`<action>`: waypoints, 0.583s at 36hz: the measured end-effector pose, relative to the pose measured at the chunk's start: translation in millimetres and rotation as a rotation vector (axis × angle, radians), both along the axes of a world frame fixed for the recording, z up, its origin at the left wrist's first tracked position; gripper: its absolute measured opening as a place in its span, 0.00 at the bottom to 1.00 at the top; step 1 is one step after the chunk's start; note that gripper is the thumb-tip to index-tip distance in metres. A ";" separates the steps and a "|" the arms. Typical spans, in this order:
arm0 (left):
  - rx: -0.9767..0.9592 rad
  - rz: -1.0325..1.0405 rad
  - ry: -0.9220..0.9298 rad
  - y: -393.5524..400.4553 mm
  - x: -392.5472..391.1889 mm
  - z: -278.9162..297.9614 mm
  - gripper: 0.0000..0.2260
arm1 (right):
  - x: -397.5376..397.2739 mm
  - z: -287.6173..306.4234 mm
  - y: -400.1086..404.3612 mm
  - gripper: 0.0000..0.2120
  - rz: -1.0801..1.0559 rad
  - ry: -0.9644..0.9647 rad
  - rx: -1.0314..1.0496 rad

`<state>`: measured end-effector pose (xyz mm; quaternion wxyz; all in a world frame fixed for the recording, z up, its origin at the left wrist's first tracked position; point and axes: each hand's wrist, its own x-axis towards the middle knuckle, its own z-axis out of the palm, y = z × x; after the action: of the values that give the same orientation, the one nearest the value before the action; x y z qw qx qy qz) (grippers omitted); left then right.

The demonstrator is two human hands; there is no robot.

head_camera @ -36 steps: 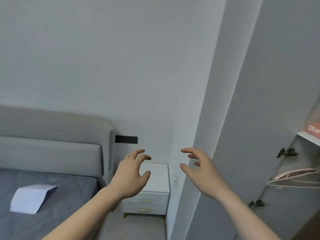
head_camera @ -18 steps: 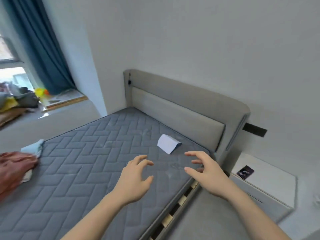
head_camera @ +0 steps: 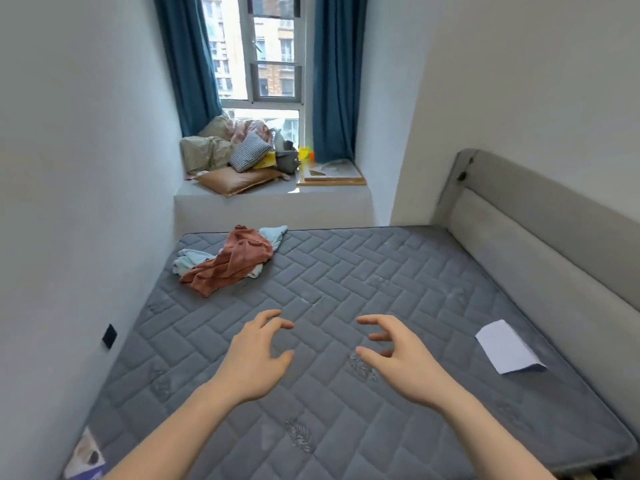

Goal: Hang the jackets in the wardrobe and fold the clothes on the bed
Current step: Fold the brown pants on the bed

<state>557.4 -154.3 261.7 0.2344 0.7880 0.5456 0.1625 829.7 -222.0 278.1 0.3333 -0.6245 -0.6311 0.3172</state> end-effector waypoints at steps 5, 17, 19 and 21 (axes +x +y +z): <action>-0.006 0.138 0.026 14.3 -50.5 -4.8 0.19 | -34.5 -15.5 58.0 0.18 0.140 0.010 -0.024; -0.062 0.442 0.075 41.7 -206.8 -24.5 0.23 | -181.7 -49.4 168.2 0.21 0.404 -0.034 -0.105; -0.085 0.458 0.083 57.6 -232.8 -32.4 0.24 | -205.3 -55.6 186.5 0.21 0.411 -0.038 -0.118; -0.109 0.455 0.086 78.8 -259.6 -42.1 0.24 | -230.3 -63.4 207.5 0.21 0.414 -0.049 -0.129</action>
<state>297.8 -75.5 219.6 0.2105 0.6370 0.7267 0.1475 599.5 -14.4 214.7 0.2050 -0.5091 -0.7323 0.4031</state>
